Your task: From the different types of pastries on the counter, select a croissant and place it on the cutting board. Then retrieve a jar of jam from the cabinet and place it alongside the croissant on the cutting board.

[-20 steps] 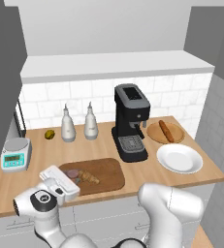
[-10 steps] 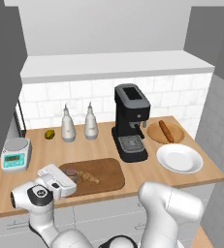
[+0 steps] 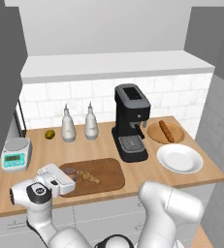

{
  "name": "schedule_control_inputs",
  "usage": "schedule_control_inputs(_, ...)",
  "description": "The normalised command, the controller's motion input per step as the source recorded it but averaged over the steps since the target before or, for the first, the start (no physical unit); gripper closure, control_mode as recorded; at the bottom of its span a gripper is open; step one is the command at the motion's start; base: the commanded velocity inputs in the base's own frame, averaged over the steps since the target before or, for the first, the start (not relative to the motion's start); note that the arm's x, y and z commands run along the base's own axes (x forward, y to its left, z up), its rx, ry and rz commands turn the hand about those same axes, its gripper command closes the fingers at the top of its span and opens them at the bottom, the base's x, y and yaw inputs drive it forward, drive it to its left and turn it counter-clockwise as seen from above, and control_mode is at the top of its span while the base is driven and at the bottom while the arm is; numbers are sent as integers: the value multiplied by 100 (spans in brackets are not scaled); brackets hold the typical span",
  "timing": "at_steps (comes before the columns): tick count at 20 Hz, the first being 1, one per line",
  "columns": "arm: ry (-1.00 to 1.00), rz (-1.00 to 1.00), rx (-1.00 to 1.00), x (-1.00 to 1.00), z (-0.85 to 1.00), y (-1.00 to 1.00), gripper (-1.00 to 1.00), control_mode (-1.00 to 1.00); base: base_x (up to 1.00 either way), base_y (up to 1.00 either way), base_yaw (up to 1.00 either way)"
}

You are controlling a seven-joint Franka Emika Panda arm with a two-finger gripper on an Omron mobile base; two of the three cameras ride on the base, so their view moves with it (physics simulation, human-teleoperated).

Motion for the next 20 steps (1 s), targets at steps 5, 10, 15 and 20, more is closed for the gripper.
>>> schedule_control_inputs(5,0,0,0,13,-48,0,100,-100,0,0,0)
schedule_control_inputs(10,0,0,0,7,-51,0,100,-100,0,0,0)
schedule_control_inputs(15,0,0,0,7,-50,-1,100,-100,0,0,0)
schedule_control_inputs(20,0,0,0,1,-37,-10,100,-100,0,0,0)
